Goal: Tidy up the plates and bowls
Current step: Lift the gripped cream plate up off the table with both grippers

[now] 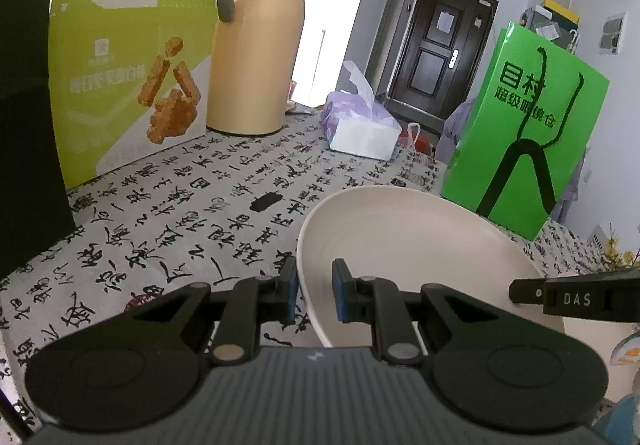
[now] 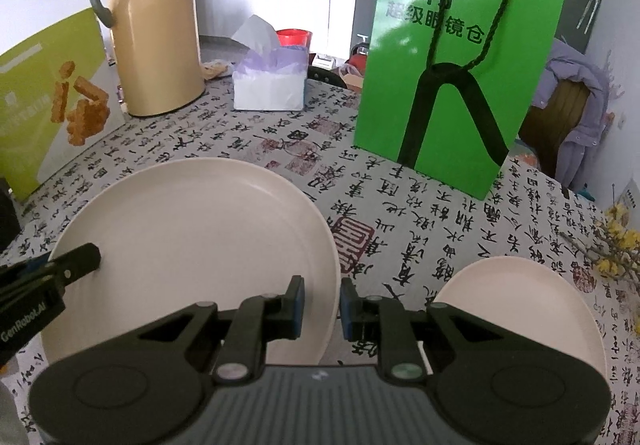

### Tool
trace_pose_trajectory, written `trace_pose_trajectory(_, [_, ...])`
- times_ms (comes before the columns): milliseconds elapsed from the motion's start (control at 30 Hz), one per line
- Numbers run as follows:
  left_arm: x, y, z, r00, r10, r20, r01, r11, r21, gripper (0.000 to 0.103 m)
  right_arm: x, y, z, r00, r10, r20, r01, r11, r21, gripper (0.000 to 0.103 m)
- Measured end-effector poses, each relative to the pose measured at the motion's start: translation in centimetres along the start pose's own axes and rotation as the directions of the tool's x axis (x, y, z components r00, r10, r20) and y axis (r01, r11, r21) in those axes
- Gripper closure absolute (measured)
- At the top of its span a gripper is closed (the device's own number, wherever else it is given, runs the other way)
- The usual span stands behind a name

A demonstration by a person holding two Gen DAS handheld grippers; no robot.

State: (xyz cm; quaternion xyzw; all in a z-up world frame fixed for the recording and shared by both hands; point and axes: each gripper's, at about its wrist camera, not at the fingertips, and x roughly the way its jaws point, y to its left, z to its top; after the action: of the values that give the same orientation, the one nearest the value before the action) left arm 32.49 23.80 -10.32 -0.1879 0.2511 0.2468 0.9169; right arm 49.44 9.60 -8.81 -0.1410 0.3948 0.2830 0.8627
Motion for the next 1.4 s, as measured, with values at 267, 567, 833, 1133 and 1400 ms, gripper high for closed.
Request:
trace_pose_trajectory(267, [-0.8,-0.1,0.2,1.0,-0.006,0.028,0.006,1.0,0.009,0.085,-0.8,-0.2,-0.1,1.0,0.009,0.023,-0.009,1.0,0.014,0.085])
trace_pose_trajectory(567, [-1.1,0.1,0.2,0.999,-0.008,0.035,0.008,1.0,-0.002,0.085,-1.9,0.1,-0.6,0.999,0.007,0.041,-0.007,1.0,0.012,0.085])
trace_pose_trajectory(833, [-1.7,0.1,0.4,0.999,-0.023,0.049,0.023,1.0,-0.005,0.085,-2.6,-0.1,-0.8,0.998,0.009,0.063,-0.01,1.0,0.018,0.085])
trace_pose_trajectory(1133, [-2.8,0.1,0.7,0.996,-0.039,0.082,0.04,0.999,-0.013,0.085,-3.9,-0.1,-1.0,0.996,0.006,0.093,-0.008,1.0,0.027,0.085])
trace_pose_trajectory(1400, [-3.9,-0.1,0.9,0.994,-0.047,0.098,0.048,0.999,-0.005,0.085,-4.8,-0.2,-1.4,0.995,0.011,0.104,-0.015,0.999,0.041,0.085])
